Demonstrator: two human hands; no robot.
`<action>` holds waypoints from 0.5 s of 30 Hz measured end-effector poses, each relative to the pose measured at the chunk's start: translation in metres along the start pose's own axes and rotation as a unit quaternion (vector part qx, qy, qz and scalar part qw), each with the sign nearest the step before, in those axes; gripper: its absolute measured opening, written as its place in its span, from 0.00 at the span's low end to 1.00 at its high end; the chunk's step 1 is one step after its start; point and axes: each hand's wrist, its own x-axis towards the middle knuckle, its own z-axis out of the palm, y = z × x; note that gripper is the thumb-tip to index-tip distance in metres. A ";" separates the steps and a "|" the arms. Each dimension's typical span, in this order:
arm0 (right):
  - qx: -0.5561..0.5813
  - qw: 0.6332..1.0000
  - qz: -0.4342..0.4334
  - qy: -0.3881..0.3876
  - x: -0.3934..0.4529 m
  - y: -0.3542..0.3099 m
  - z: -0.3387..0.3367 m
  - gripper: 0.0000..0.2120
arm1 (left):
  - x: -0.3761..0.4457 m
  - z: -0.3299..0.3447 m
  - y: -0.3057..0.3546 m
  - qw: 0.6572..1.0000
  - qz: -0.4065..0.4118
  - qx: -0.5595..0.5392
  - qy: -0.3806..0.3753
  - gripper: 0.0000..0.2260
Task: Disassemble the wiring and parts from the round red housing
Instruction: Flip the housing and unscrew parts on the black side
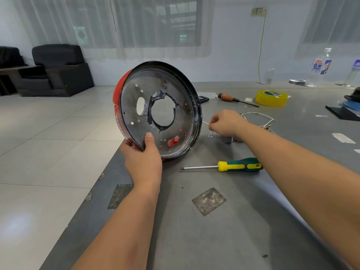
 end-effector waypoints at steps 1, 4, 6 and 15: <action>0.017 1.000 -0.019 0.013 -0.012 0.003 -0.002 0.11 | 0.000 0.000 0.000 1.000 -0.001 0.000 -0.001 0.17; 0.055 0.995 -0.083 0.019 -0.060 0.017 -0.001 0.09 | -0.001 -0.001 0.003 1.000 -0.008 -0.002 -0.006 0.18; 0.045 0.992 -0.121 -0.014 -0.090 0.026 0.001 0.10 | 0.000 -0.002 0.003 1.000 -0.013 -0.006 -0.014 0.18; -0.059 0.978 -0.199 -0.014 -0.136 0.042 0.015 0.20 | -0.007 -0.007 0.010 0.998 -0.027 -0.053 -0.037 0.15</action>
